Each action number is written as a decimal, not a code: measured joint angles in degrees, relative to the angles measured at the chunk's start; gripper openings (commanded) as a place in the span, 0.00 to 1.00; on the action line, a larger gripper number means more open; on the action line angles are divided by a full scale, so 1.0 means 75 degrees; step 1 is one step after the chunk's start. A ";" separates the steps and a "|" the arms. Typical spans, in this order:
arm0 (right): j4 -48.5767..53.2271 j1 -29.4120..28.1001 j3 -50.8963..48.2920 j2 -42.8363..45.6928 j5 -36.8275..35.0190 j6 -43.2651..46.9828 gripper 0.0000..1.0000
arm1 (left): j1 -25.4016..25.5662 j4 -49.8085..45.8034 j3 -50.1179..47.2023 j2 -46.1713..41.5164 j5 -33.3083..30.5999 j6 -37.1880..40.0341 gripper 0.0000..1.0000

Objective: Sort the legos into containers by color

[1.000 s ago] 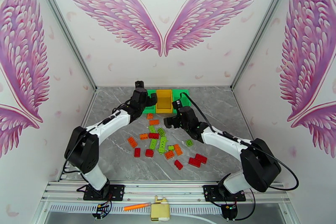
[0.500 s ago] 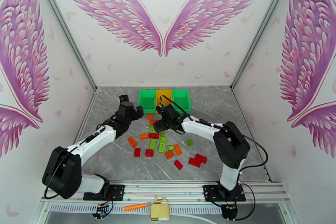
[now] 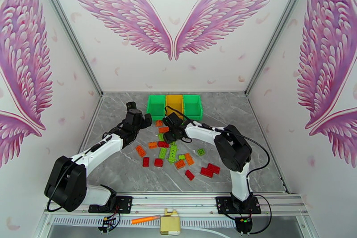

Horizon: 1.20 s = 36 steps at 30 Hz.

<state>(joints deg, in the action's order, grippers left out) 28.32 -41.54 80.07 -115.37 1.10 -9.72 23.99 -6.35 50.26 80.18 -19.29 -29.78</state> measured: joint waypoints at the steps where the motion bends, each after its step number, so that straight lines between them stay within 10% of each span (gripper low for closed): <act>1: 0.0017 0.0000 0.0023 -0.0026 0.0000 0.0003 0.58 | 0.0000 0.0000 0.0000 0.0000 0.0000 0.0003 0.99; 23: 0.0181 0.0000 0.0102 -0.0166 -0.0446 -0.0192 0.27 | 0.0003 0.0079 -0.0108 -0.0003 0.0020 0.0038 0.99; 36: -0.2294 0.0192 -0.1912 0.2448 -0.1332 -0.0391 0.28 | 0.0635 0.1367 -0.1192 -0.1294 0.0676 0.1253 0.99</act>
<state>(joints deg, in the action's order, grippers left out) 11.11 -40.10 65.73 -97.01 -8.88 -12.64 28.75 3.90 41.32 70.48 -14.22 -20.38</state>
